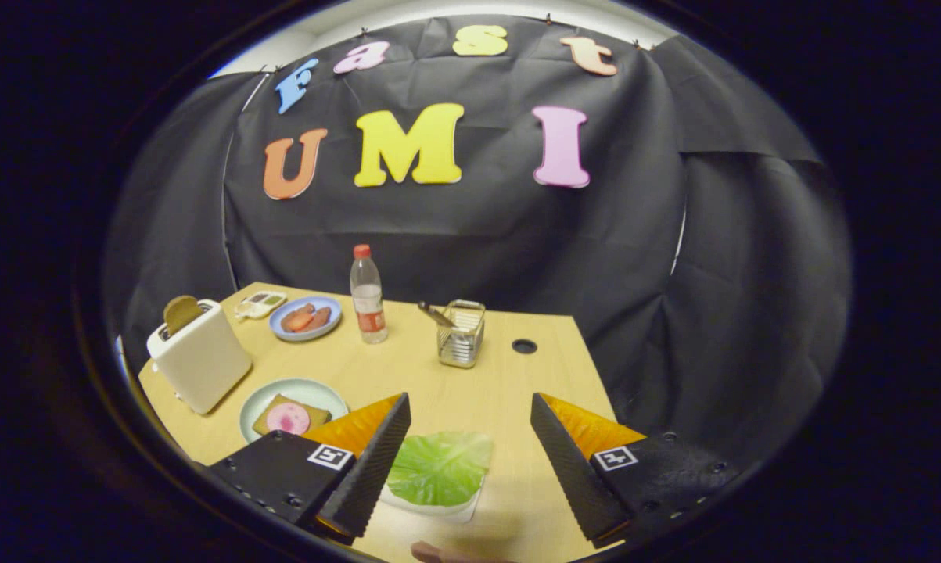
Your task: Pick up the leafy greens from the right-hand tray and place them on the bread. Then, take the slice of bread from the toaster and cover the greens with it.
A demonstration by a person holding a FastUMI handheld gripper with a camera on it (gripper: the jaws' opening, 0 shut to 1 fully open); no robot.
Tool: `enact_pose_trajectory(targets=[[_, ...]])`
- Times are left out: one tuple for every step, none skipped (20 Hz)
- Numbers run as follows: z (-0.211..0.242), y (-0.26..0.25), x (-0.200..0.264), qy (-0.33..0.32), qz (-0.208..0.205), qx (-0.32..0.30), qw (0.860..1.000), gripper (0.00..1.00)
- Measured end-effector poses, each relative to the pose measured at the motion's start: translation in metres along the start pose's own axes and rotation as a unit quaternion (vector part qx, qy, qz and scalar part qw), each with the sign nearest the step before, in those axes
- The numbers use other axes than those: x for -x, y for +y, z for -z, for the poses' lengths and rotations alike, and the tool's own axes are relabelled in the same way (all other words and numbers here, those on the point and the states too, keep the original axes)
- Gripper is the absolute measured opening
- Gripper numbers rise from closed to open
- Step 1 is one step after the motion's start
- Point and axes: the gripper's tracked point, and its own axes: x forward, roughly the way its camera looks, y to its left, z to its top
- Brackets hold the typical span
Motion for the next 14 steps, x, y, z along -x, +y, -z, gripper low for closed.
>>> enact_pose_trajectory(targets=[[0.011, -0.001, -0.013, 0.018, -0.007, -0.009, 1.000, 0.96], [0.022, -0.002, -0.027, 0.042, -0.007, -0.016, 0.999, 0.96], [0.032, -0.005, -0.035, 0.061, -0.007, -0.028, 0.998, 0.96], [0.042, -0.006, -0.045, 0.082, -0.008, -0.039, 0.996, 0.96], [0.053, -0.007, -0.054, 0.102, -0.005, -0.055, 0.993, 0.96], [0.061, -0.007, -0.062, 0.118, -0.007, -0.064, 0.991, 0.96], [0.070, -0.008, -0.068, 0.134, -0.005, -0.066, 0.989, 0.96], [0.077, -0.007, -0.073, 0.149, -0.008, -0.068, 0.986, 0.95], [0.082, -0.004, -0.075, 0.162, -0.012, -0.072, 0.984, 0.95], [0.089, -0.007, -0.080, 0.176, -0.005, -0.073, 0.982, 0.95], [0.096, -0.007, -0.085, 0.189, 0.004, -0.076, 0.979, 0.95], [0.101, -0.007, -0.090, 0.199, 0.009, -0.081, 0.977, 0.95], [0.108, -0.008, -0.093, 0.213, 0.015, -0.082, 0.973, 0.95], [0.112, -0.006, -0.097, 0.225, 0.017, -0.081, 0.971, 0.92]])
